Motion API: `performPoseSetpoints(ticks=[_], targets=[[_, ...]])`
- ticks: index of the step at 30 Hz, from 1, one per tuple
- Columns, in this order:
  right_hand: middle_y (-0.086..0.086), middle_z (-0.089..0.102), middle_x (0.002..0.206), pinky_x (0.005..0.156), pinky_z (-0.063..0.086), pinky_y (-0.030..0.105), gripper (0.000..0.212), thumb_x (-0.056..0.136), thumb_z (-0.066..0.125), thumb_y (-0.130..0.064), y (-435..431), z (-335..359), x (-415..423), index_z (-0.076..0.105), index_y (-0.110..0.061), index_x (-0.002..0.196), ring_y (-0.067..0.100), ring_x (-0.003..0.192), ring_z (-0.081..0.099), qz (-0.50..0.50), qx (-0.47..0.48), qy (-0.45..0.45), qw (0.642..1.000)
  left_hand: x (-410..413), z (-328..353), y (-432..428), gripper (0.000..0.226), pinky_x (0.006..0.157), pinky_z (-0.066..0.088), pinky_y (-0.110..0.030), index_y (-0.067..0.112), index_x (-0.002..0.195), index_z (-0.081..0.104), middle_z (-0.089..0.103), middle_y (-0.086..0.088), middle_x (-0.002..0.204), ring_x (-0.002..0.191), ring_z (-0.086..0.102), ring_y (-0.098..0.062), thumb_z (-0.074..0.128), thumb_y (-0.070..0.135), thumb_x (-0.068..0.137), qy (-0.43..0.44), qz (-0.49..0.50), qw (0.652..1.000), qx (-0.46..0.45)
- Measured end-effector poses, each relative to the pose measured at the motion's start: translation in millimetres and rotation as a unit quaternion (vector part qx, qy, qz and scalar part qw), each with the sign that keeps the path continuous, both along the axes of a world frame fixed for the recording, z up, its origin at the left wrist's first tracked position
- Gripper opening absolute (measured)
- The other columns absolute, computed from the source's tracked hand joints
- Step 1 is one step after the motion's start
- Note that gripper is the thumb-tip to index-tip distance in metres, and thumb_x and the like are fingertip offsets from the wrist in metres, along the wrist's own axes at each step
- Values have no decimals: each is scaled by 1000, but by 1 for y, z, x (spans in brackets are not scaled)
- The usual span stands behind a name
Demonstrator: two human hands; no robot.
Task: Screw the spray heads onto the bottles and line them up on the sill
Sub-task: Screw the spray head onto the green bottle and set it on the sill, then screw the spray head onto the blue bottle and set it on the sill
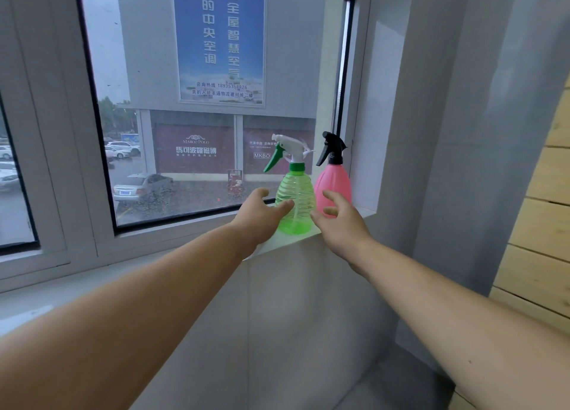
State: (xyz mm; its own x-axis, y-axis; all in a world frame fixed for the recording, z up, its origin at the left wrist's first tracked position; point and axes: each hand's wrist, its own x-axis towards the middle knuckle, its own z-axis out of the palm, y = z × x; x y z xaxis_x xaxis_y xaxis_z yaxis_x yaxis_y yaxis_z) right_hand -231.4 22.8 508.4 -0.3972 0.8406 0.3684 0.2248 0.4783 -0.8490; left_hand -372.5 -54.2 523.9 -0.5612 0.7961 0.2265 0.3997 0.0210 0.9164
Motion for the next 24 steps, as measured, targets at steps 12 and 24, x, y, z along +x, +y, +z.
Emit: performPoseSetpoints(ticks=[12,24], targets=[[3,66,90,83,54,39,19,89,67,-17,-28,-86,99,63,-20,107,16,83,63,-22,-75,10,997,73,-39,-45,49,92,60,-52,10,123,58,70,-7,99,93,72,-27,75,40,88,-74,-36,997,1],[6,72,95,89,56,48,8,86,69,-25,-55,-236,177,65,-30,91,25,91,69,-53,-181,-95,978,131,-230,-42,44,98,55,-43,12,126,58,67,-12,112,108,68,-29,70,37,92,-127,-139,947,-262]])
